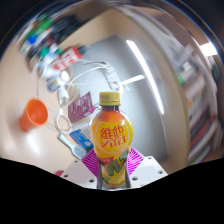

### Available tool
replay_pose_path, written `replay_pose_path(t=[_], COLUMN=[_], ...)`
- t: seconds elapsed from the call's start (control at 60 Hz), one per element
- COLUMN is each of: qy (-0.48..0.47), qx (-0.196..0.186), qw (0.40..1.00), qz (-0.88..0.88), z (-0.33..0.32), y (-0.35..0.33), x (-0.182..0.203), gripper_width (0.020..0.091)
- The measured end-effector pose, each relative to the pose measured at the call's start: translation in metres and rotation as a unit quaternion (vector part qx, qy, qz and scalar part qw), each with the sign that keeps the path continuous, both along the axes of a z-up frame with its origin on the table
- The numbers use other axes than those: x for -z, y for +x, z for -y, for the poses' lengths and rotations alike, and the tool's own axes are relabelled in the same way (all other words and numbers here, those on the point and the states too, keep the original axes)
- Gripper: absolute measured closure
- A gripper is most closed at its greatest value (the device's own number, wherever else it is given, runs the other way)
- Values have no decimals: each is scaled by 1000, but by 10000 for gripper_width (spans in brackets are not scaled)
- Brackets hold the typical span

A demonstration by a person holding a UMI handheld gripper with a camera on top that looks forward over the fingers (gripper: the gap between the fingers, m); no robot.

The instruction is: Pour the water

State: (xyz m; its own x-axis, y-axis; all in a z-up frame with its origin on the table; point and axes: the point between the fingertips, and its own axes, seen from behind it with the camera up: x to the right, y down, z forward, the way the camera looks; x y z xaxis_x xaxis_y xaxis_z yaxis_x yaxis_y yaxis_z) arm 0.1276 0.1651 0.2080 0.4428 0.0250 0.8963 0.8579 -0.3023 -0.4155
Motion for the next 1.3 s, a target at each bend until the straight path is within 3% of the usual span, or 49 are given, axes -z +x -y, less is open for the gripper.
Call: replay_pose_path(t=[0.067, 0.233, 0.35, 0.55, 0.667, 0.8, 0.9, 0.967, 1.017, 1.117, 1.133, 1.3], qy=[-27, -79, -78, -81, -79, -35, 26, 51, 66, 46, 67, 39], qx=[-34, -128, -162, -185, -173, -140, -44, -5, 25, 44, 51, 49], qw=[985, 881, 827, 805, 841, 958, 999, 987, 955, 876, 859, 824], qz=[167, 448, 533, 558, 507, 246, 16, -152, -288, -478, -505, -563], z=[-24, -57, -68, -69, -66, -62, -55, -41, -25, -12, 0, 10], y=[-12, -53, -77, -93, -87, -70, -8, 23, 43, 52, 44, 48], x=[-1, 11, 18, 25, 23, 0, -37, -26, 3, 30, 54, 99], gripper_width=[790, 787, 787, 788, 787, 788, 776, 774, 773, 744, 745, 744])
